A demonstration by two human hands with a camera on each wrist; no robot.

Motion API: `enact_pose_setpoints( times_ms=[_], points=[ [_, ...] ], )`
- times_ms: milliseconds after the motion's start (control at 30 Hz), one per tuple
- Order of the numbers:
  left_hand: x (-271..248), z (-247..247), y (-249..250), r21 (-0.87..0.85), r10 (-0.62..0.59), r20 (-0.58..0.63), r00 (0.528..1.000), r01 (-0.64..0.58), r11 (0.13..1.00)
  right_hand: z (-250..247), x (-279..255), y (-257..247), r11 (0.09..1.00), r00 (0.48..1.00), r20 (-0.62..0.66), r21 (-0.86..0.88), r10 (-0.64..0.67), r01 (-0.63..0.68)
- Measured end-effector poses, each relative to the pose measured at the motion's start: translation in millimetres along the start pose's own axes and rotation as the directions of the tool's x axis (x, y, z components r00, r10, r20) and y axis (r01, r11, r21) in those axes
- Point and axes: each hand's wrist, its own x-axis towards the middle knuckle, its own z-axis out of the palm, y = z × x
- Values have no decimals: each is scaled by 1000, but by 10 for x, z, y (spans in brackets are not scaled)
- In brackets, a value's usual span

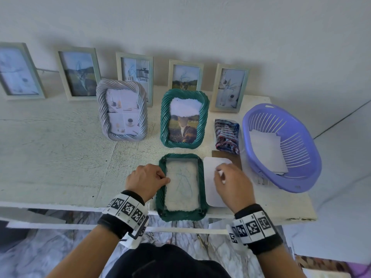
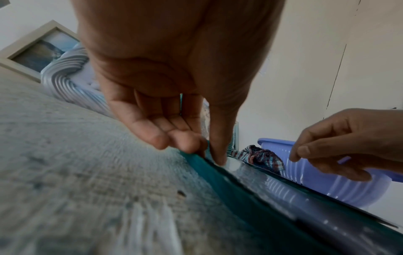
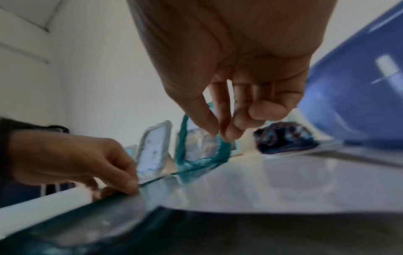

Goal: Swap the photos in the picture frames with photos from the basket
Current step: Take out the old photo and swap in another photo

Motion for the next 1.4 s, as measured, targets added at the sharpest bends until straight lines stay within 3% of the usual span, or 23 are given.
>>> enact_pose_setpoints(
  times_ms=[100, 200, 400, 700, 1000, 1400],
  points=[
    [-5, -5, 6, -3, 3, -2, 1000, -3, 1000, 93, 25, -253, 999, 979, 203, -36, -28, 36],
    [-9, -6, 9, 0, -7, -9, 1000, 7, 1000, 188, 66, -390, 993, 969, 245, -113, 11, 17],
    [0, -1, -8, -25, -2, -2, 1000, 2, 1000, 295, 88, -446, 992, 965, 242, -96, 101, -80],
    [32, 17, -90, -161, 28, 48, 998, -20, 987, 323, 80, -375, 968, 964, 191, 129, 186, -213],
    [77, 21, -117, -236, 18, 82, 996, 1, 972, 289, 133, -381, 955, 967, 185, 204, 177, -214],
    [35, 30, -91, -107, 19, 61, 998, -13, 994, 333, 74, -393, 980, 970, 183, 96, 157, -177]
  ],
)
